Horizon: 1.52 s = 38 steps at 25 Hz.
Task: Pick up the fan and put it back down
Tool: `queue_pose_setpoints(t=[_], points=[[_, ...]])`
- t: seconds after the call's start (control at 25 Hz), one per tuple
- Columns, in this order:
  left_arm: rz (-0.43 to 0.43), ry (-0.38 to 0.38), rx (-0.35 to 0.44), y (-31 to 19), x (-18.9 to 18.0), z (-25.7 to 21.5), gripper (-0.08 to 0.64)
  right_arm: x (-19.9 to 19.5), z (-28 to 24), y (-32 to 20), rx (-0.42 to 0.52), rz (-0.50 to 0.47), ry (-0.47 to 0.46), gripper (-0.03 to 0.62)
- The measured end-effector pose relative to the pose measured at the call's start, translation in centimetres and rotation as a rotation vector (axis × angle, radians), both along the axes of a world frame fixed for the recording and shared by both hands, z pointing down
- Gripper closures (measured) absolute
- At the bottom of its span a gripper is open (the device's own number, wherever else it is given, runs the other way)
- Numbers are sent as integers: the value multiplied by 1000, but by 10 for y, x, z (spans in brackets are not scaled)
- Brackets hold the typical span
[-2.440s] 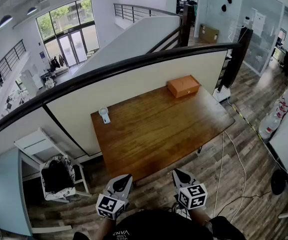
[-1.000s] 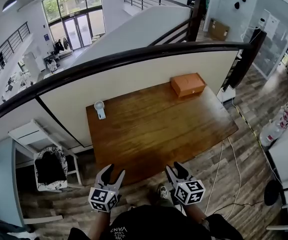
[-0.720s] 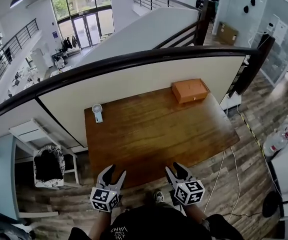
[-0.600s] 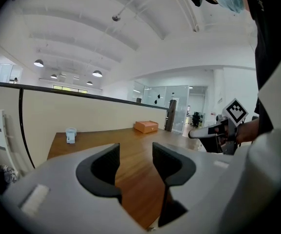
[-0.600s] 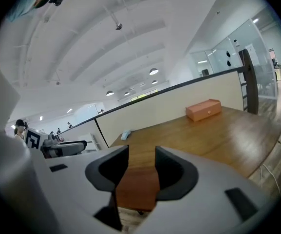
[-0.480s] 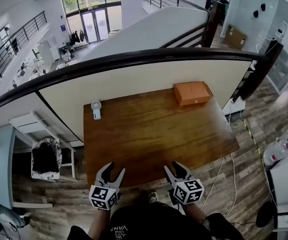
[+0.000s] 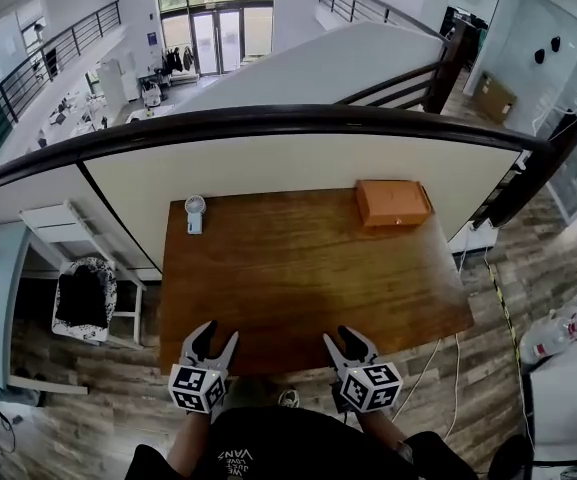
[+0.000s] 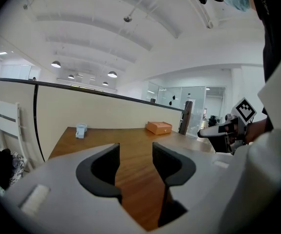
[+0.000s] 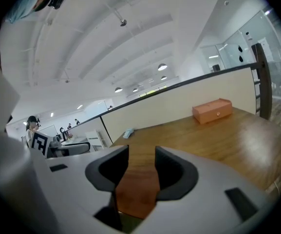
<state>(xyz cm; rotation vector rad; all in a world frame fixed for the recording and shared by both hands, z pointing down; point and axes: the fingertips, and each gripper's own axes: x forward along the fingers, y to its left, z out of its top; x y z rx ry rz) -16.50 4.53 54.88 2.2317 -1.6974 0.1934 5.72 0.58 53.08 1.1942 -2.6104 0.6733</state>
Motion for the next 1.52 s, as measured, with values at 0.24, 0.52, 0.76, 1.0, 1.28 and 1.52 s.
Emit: queue_pose_setpoints(t=[0.24, 0.52, 0.76, 1.0, 1.28, 1.52], points=[[-21, 7, -17, -25, -23, 5, 364, -13, 3, -16, -20, 4, 0, 456], [-52, 14, -45, -67, -66, 18, 364, -39, 9, -37, -52, 17, 10, 456], [-69, -1, -45, -112, -108, 17, 364, -70, 11, -57, -68, 14, 18, 456], [-74, 2, -46, -162, -140, 24, 364, -98, 17, -76, -89, 12, 32, 456], [-72, 0, -103, -220, -170, 57, 345, -125, 25, -91, -123, 21, 53, 456], [-143, -45, -221, -268, -203, 102, 295, -133, 32, -94, -144, 54, 81, 456]])
